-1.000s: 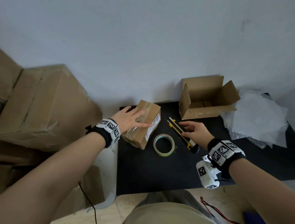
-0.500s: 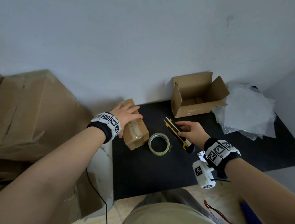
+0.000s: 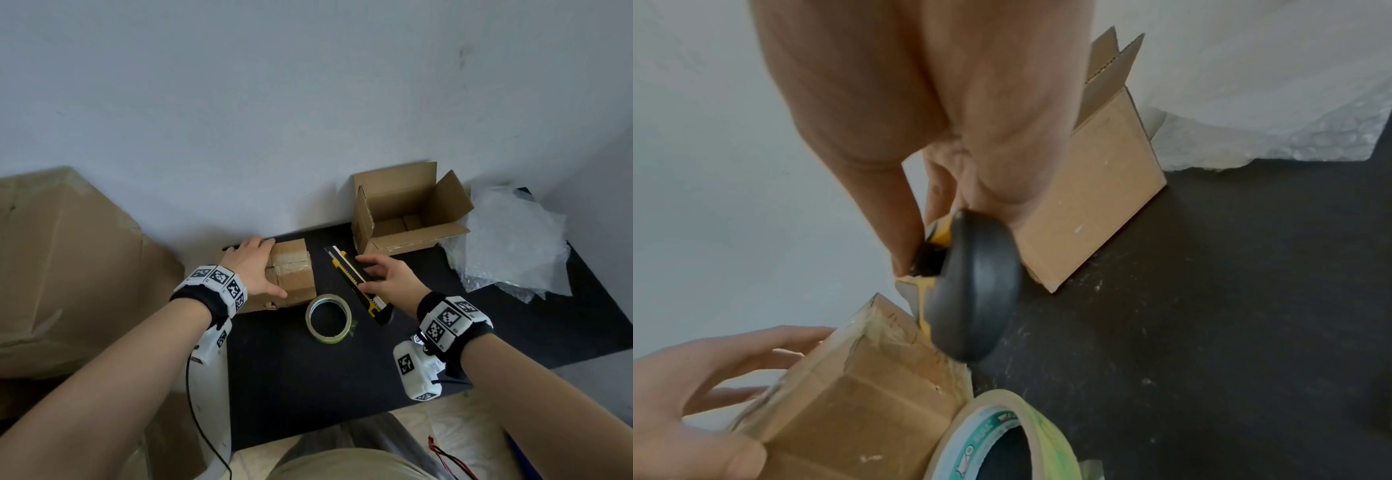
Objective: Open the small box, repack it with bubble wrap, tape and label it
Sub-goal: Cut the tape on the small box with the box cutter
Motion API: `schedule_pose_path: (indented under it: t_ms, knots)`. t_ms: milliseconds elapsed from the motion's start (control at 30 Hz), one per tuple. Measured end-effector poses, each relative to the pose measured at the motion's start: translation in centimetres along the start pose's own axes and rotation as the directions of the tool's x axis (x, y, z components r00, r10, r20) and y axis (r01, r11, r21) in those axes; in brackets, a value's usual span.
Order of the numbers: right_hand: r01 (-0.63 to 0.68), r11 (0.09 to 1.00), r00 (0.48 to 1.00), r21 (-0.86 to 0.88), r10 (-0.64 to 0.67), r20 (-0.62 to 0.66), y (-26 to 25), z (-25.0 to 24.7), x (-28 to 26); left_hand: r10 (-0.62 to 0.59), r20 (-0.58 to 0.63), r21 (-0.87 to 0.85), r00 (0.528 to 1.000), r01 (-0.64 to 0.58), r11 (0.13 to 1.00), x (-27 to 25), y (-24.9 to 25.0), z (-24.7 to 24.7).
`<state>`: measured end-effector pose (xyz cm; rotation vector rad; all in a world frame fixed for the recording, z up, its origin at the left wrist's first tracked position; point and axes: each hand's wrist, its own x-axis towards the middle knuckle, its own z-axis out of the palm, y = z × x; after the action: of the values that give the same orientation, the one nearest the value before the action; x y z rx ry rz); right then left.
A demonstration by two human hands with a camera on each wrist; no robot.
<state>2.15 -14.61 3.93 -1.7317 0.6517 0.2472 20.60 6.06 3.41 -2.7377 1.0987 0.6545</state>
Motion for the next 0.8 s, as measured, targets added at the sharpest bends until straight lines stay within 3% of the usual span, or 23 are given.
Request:
schedule_pose_path:
  t_ms: [100, 433, 800]
  knots:
    - [0.009, 1.0, 1.0, -0.009, -0.009, 0.028, -0.5, 0.2, 0.5, 0.04, 0.01, -0.017, 0.999, -0.04, 0.999, -0.5, -0.5, -0.1]
    - [0.084, 0.992, 0.995, -0.091, -0.08, 0.056, -1.6, 0.5, 1.5, 0.044, -0.16, -0.076, 0.986, -0.056, 0.996, -0.6, -0.6, 0.8]
    - [0.077, 0.988, 0.995, -0.131, -0.067, 0.079, -1.8, 0.5, 1.5, 0.021, -0.159, -0.081, 0.987, -0.034, 0.996, -0.9, -0.4, 1.0]
